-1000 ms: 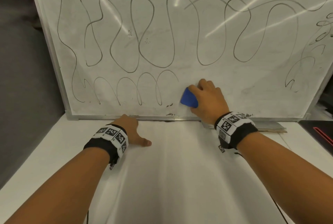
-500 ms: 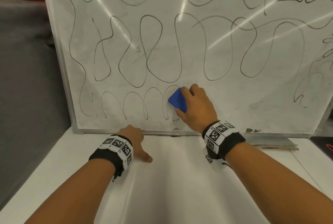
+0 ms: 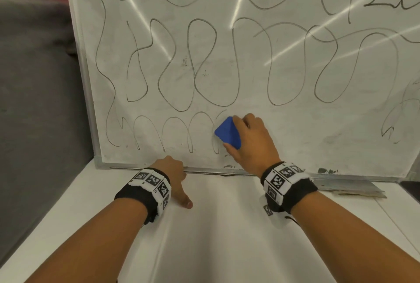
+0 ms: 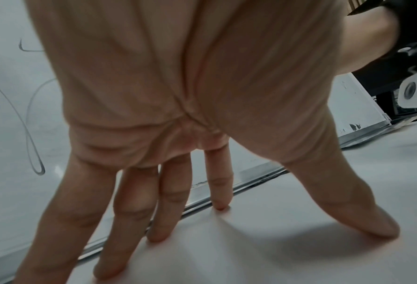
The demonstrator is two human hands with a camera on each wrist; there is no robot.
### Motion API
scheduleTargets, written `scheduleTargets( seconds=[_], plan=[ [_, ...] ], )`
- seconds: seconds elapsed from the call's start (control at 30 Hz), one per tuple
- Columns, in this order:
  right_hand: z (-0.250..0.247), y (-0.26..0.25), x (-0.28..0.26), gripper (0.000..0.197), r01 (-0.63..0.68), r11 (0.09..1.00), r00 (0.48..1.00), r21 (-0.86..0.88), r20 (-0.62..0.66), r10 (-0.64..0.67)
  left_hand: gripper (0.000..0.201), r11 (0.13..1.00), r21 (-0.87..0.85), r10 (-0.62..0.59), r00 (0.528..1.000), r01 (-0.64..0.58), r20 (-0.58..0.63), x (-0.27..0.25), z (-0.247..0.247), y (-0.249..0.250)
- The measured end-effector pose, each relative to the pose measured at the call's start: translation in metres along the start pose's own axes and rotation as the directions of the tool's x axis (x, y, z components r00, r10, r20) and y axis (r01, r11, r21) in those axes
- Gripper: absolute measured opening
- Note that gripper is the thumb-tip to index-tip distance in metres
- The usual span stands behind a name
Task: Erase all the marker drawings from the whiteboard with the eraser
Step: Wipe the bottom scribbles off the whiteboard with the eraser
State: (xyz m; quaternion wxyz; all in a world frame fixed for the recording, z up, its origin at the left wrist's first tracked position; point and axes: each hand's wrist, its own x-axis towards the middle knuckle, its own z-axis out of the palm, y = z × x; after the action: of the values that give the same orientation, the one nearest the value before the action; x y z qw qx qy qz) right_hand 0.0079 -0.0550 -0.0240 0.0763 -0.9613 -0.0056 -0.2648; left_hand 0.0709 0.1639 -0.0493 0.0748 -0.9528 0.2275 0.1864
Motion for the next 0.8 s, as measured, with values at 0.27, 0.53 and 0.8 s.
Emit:
scheduleTargets(
  seconds=[0.27,0.53,0.8],
  plan=[
    [-0.003,0.000,0.005,0.055,0.004,0.997,0.997,0.076,-0.074,0.002,0.100,1.000,0.013,0.013,1.000,-0.013,0.019,-0.002,-0.002,0.001],
    [-0.006,0.030,-0.011,0.055,-0.129,0.973,0.981,0.193,-0.119,0.153,0.099,1.000,0.021,0.011,1.000,-0.011,0.022,-0.004,-0.004,0.003],
    [0.009,0.010,-0.017,0.054,-0.160,0.978,0.987,0.137,0.017,0.159,0.099,0.999,0.039,0.009,1.000,-0.009,0.024,-0.005,-0.002,0.001]
  ],
)
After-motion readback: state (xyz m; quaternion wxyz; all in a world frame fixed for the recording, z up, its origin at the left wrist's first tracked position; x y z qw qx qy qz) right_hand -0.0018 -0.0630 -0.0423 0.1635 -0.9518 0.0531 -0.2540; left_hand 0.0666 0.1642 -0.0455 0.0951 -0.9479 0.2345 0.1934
